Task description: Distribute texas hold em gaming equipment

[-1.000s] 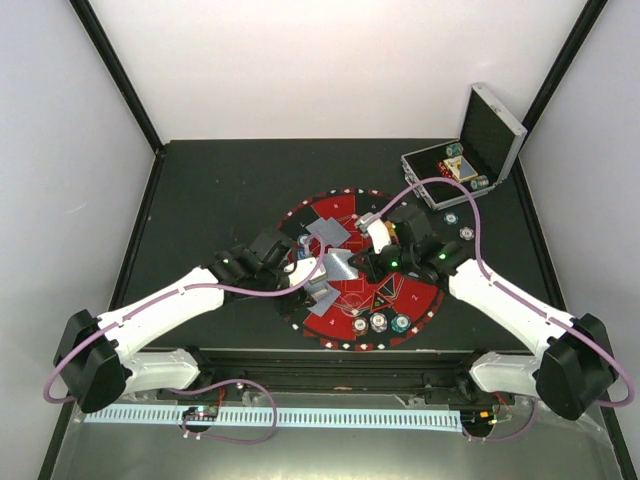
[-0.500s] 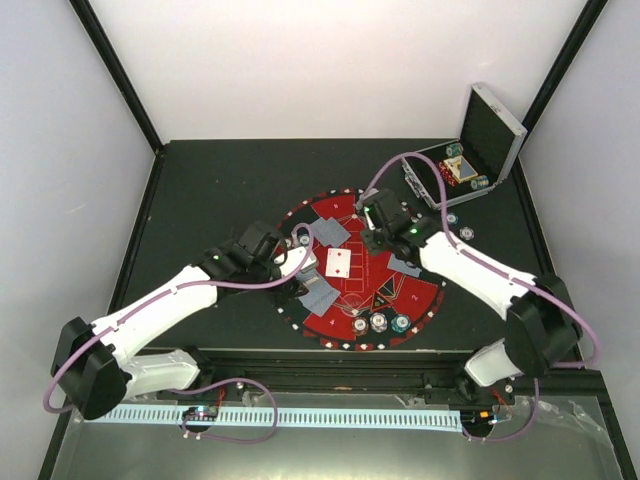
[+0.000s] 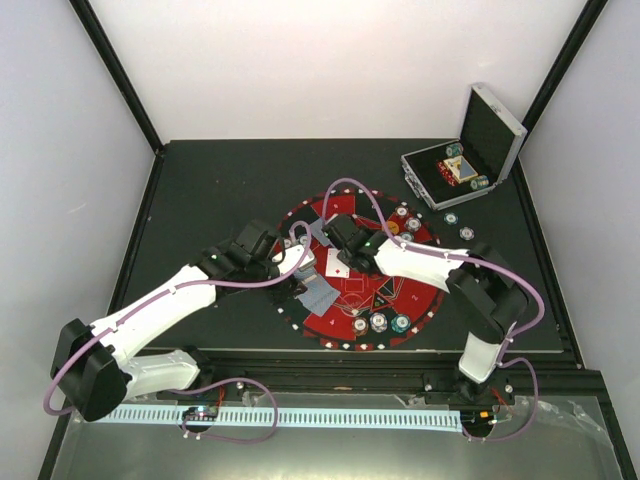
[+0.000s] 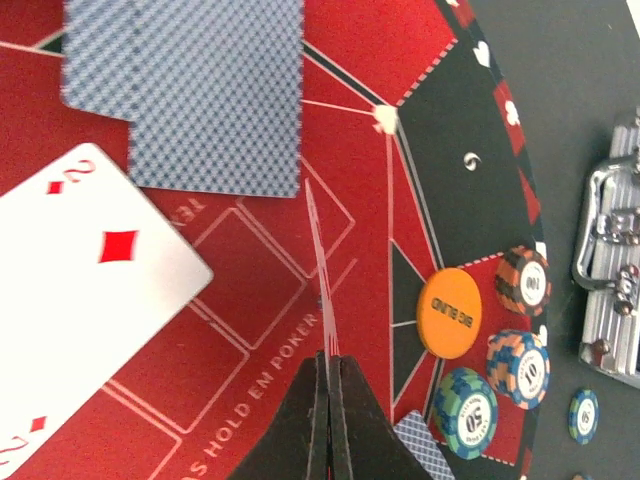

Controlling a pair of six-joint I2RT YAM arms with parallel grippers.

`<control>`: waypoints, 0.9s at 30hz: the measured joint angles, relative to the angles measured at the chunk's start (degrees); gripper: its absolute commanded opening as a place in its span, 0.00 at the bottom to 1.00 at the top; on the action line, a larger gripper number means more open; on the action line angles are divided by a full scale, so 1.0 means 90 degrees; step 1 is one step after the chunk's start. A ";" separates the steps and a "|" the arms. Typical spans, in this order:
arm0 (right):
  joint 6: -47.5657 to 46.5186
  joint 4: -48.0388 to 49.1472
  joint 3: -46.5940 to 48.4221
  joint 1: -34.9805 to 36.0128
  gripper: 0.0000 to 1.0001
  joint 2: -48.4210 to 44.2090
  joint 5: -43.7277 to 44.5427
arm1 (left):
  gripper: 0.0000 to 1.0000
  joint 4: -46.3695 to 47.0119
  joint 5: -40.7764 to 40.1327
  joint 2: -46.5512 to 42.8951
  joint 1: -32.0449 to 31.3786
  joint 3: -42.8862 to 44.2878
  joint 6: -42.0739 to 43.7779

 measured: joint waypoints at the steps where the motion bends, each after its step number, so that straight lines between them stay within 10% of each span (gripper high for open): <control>1: -0.0046 0.0007 0.0000 0.0046 0.01 0.0027 -0.0002 | 0.39 0.0000 0.0000 -0.0002 0.0000 0.0000 0.0002; 20: -0.0194 -0.0481 0.0083 0.0260 0.01 0.0413 -0.1673 | 0.39 0.0000 0.0005 -0.0002 0.0002 0.0000 0.0002; 27: -0.0172 -0.0646 0.0143 0.0260 0.19 0.0447 -0.2016 | 0.39 0.0000 0.0005 0.0000 0.0002 0.0000 0.0000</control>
